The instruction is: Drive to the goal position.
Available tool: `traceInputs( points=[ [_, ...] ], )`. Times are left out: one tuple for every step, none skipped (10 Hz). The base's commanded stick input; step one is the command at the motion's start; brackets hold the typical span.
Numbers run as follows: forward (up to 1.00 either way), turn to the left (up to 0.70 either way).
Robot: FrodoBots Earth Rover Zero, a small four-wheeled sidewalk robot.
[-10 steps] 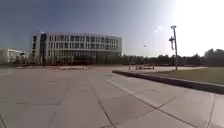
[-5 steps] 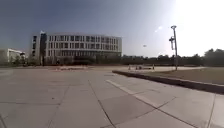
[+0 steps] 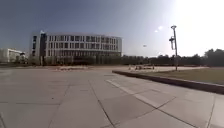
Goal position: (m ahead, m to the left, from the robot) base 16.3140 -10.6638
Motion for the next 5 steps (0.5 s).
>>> traceInputs(
  points=[
    [0.06, 0.0],
    [0.06, 0.0],
    [0.06, 0.0],
    [0.05, 0.0],
    [0.06, 0.0]
  ],
)
